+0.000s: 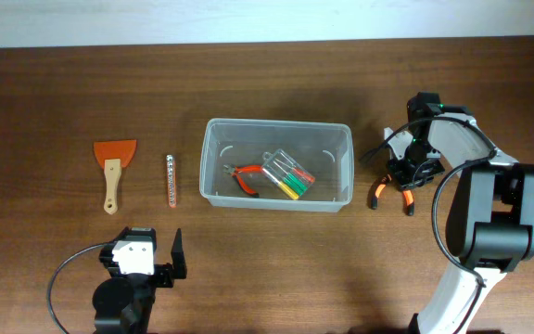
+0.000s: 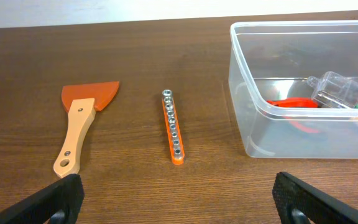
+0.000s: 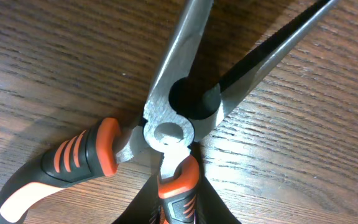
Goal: Pack container
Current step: 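Lower the right gripper and grasp the needle-nose pliers at the joint, then lift the needle-nose pliers and lower them into the clear box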
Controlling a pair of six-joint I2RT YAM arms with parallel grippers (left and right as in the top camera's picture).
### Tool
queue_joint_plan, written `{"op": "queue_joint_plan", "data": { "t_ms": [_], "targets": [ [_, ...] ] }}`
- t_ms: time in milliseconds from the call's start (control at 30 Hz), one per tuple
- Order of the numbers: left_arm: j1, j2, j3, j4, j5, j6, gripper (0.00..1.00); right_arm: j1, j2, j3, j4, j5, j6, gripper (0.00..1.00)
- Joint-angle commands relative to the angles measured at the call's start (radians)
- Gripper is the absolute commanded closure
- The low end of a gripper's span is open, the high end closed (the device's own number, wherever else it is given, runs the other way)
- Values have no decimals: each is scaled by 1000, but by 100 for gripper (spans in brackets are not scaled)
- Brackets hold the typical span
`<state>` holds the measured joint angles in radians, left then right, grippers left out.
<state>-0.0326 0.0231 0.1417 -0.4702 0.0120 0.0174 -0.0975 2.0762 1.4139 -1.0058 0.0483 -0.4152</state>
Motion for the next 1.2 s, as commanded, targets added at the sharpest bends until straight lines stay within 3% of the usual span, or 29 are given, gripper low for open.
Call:
{"op": "queue_joint_plan", "data": {
  "t_ms": [0,233,400,933,1167],
  "targets": [
    [-5,-6,-7,3,11,-3,1,-1,56,-19,1,-32,5,84],
    [-5,-6,-7,3,11,-3,1,-1,56,-17,-3,-32,5,86],
    [-5,-6,-7,3,11,-3,1,-1,56,14,-20,-34,10,93],
    [-5,-6,-7,3,11,-3,1,-1,56,147,-99,-36,10,92],
    [-5,-6,-7,3,11,-3,1,-1,56,248,-164,-37,13,96]
  ]
}}
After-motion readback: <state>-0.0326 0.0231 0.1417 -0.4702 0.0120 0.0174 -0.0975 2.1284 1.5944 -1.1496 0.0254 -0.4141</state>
